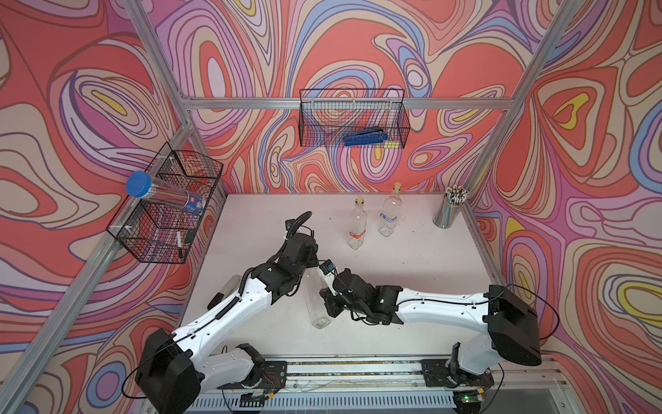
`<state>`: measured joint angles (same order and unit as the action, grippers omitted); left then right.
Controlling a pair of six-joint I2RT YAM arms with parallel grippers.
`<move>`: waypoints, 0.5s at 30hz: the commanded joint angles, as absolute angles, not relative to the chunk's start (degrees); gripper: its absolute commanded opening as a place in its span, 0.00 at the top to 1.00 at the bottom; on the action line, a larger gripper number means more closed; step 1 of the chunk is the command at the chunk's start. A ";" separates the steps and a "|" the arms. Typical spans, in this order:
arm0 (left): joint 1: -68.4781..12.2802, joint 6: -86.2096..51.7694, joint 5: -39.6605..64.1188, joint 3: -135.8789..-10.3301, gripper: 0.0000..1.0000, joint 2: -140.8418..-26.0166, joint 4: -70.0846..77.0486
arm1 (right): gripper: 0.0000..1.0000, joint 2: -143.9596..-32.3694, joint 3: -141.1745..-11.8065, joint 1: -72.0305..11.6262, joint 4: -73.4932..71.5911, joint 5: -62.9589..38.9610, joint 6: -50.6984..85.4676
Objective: Remove the label from the bottle
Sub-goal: Tear open the label from the bottle.
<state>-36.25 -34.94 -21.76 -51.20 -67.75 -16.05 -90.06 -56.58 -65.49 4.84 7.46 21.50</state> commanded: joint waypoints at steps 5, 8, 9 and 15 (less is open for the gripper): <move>-37.13 -32.48 -23.99 -50.21 1.00 -67.13 -17.85 | 1.00 -88.05 -56.25 -65.48 8.29 13.47 20.10; -37.18 -32.42 -24.08 -50.36 1.00 -67.16 -17.83 | 1.00 -88.00 -56.43 -65.74 8.52 13.96 19.97; -37.18 -32.42 -24.08 -50.36 1.00 -67.22 -17.80 | 1.00 -88.07 -56.47 -65.83 8.65 14.01 19.89; -37.35 -32.30 -24.08 -50.35 1.00 -67.24 -17.84 | 1.00 -87.89 -56.29 -66.09 8.73 14.76 19.83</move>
